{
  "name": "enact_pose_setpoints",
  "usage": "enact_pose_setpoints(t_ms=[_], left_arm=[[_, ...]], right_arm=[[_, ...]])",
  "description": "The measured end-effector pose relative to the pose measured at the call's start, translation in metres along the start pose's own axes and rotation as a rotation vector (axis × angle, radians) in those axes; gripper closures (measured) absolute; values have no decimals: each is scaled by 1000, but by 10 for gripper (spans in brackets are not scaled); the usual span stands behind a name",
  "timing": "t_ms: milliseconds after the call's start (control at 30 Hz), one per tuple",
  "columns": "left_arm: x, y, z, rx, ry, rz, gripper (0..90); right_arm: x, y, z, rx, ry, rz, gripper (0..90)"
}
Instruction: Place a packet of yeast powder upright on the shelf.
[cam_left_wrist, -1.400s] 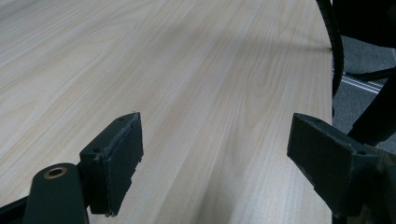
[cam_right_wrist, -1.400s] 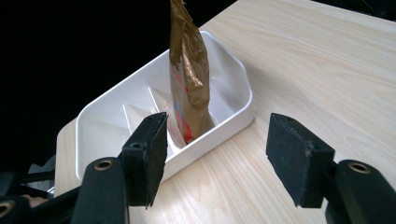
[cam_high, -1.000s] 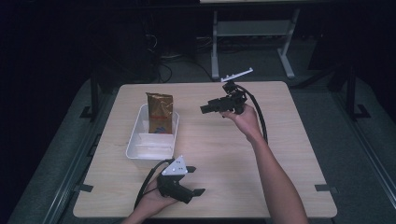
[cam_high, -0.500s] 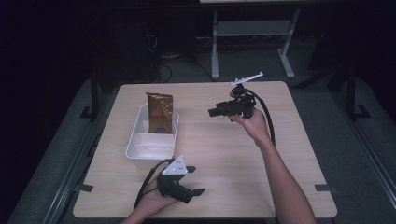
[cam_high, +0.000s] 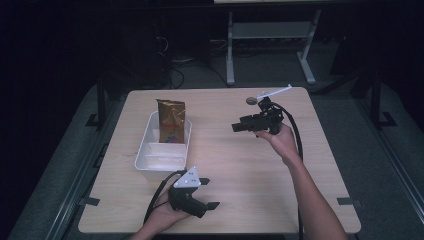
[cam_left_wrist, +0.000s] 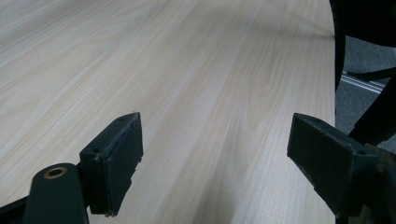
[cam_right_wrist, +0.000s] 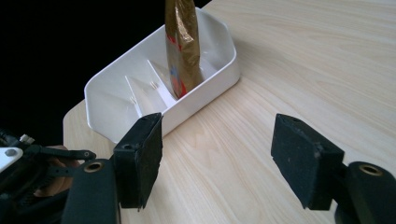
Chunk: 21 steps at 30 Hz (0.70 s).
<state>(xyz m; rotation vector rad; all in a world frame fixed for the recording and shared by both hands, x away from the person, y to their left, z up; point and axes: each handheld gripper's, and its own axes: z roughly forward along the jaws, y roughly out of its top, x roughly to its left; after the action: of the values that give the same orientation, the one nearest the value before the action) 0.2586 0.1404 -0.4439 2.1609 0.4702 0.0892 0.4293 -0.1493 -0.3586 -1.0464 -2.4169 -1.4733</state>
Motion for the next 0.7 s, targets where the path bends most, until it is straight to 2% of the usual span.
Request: enact_pose_setpoints(t_ms=[200,533,700], left_arm=[[0,0,0,4,-1,0,177],[0,0,0,4,-1,0,177],[1,0,1,6,-1,1,177]], right_arm=[[-4,-11,-8,7,2,19,326],[-3,-28,-23,-16,-2,24,333],[-3,-38,-30,-7,4,34,330]])
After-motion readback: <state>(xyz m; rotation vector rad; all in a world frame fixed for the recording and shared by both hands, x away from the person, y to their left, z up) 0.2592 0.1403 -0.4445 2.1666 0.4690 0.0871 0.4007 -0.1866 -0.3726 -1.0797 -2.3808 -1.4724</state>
